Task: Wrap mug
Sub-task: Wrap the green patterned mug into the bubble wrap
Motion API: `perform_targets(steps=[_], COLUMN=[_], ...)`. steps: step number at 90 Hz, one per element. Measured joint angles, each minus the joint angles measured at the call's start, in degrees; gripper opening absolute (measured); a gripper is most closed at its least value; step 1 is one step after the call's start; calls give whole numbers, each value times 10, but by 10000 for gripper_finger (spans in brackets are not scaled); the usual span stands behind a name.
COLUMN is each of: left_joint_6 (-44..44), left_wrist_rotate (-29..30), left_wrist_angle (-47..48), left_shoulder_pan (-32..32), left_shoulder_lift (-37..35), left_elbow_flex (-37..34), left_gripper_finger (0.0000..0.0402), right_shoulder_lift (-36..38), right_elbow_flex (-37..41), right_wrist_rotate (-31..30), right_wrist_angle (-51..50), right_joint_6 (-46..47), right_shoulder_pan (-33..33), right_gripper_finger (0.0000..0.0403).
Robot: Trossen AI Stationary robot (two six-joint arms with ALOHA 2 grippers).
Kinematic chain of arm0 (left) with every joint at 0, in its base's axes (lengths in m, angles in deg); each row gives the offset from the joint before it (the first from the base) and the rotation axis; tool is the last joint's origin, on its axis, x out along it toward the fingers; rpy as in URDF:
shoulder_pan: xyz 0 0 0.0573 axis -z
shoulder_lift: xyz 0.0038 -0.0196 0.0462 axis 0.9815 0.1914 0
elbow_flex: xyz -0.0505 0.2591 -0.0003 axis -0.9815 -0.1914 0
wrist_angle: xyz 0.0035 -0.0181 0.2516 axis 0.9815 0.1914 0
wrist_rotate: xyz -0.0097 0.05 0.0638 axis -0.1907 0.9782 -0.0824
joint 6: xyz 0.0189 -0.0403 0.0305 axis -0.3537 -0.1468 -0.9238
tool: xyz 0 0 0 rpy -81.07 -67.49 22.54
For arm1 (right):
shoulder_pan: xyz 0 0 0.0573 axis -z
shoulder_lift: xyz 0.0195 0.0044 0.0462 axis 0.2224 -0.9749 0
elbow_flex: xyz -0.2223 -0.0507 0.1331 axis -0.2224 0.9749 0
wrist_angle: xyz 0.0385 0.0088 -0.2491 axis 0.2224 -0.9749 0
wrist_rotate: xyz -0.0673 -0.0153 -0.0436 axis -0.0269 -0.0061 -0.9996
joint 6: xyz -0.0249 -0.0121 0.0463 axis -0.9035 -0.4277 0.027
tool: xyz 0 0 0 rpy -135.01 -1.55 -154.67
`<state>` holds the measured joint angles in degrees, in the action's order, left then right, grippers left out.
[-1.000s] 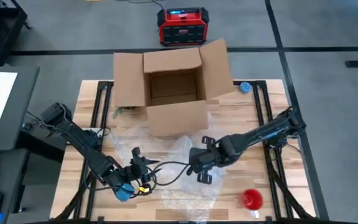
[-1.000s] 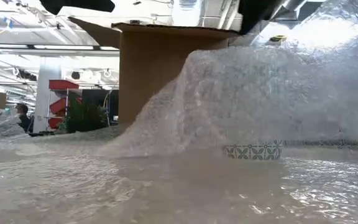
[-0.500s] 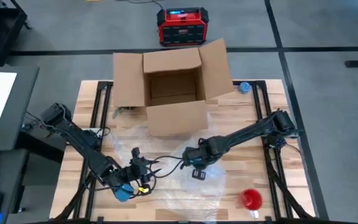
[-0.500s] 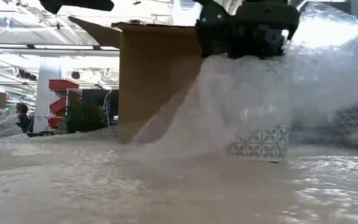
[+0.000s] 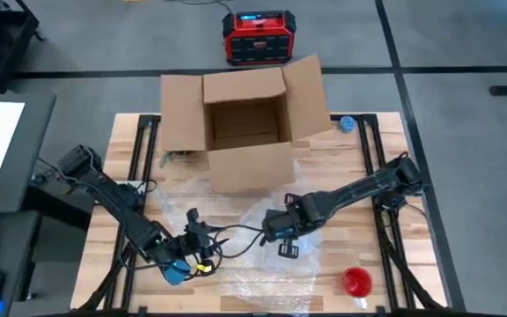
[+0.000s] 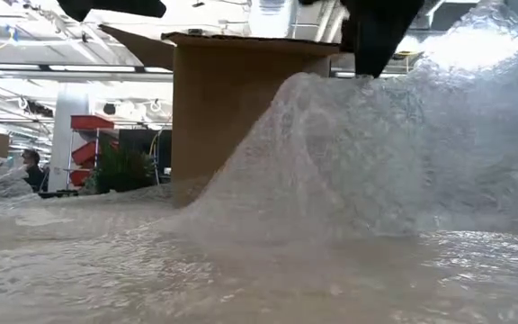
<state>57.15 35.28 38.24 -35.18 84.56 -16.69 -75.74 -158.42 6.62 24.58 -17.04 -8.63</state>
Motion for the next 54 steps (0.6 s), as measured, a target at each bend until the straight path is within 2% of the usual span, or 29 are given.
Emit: perform_targets(steps=[12, 22, 36, 44, 54], left_joint_6=[0, 0, 4, 5, 5], left_wrist_rotate=[0, 0, 0, 0, -1], left_wrist_angle=[0, 0, 0, 0, 0], left_shoulder_pan=[0, 0, 0, 0, 0], left_shoulder_lift=[0, 0, 0, 0, 0], left_elbow_flex=[0, 0, 0, 0, 0], left_gripper_finger=[123, 123, 123, 123, 123], right_shoulder_lift=[18, -3, -2, -4, -2], right_elbow_flex=[-4, 8, 77, 116, 164], right_wrist_rotate=[-1, 0, -1, 1, 39], right_wrist_angle=[21, 41, 109, 100, 157], right_joint_6=[-2, -12, -13, 0, 2], right_shoulder_pan=[-28, -29, 0, 20, 41], right_gripper_finger=[0, 0, 0, 0, 0])
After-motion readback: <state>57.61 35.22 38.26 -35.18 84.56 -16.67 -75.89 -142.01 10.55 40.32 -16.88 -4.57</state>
